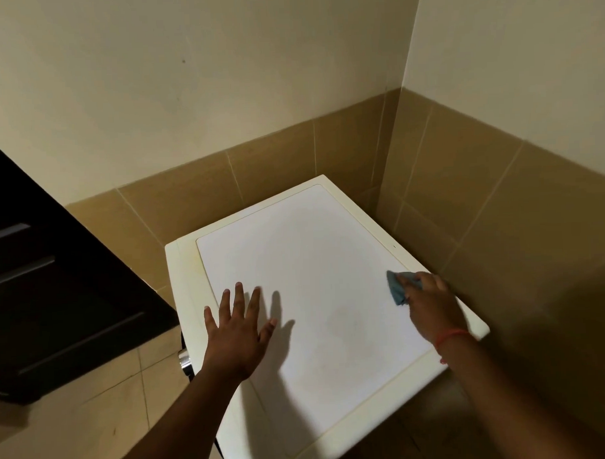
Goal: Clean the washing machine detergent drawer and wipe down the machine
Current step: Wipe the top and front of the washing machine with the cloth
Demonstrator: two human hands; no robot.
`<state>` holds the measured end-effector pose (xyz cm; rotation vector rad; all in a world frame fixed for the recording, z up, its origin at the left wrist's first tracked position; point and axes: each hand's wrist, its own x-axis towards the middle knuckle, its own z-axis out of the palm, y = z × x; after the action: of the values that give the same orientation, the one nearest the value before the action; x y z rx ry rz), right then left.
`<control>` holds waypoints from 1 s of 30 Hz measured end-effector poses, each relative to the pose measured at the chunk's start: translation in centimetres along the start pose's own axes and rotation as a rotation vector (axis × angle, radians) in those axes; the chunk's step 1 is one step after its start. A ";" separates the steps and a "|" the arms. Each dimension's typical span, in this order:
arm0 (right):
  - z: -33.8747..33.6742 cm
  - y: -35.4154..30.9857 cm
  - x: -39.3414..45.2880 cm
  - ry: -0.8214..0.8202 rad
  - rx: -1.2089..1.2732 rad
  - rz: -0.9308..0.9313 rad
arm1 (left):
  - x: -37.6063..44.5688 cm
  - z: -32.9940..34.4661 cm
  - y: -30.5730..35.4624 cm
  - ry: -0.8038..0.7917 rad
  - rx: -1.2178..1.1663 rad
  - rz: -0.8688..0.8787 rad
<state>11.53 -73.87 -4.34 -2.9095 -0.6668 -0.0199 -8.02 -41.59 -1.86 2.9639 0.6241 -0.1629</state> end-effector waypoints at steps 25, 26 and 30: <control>0.5 -14.1 -3.2 -0.092 0.102 -0.257 | 0.2 -1.6 -3.2 -0.003 -0.003 -0.077; 0.3 -14.9 -3.3 -0.096 0.081 -0.187 | 0.1 -1.8 -3.5 -0.006 -0.003 -0.081; 1.0 -17.7 -5.5 -0.060 0.098 -0.483 | 0.0 -2.0 -4.6 -0.004 -0.005 -0.106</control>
<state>-1.10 -60.34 -2.93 -2.5937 -1.3216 0.0421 -9.78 -37.16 -0.29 2.9259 0.7799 -0.1752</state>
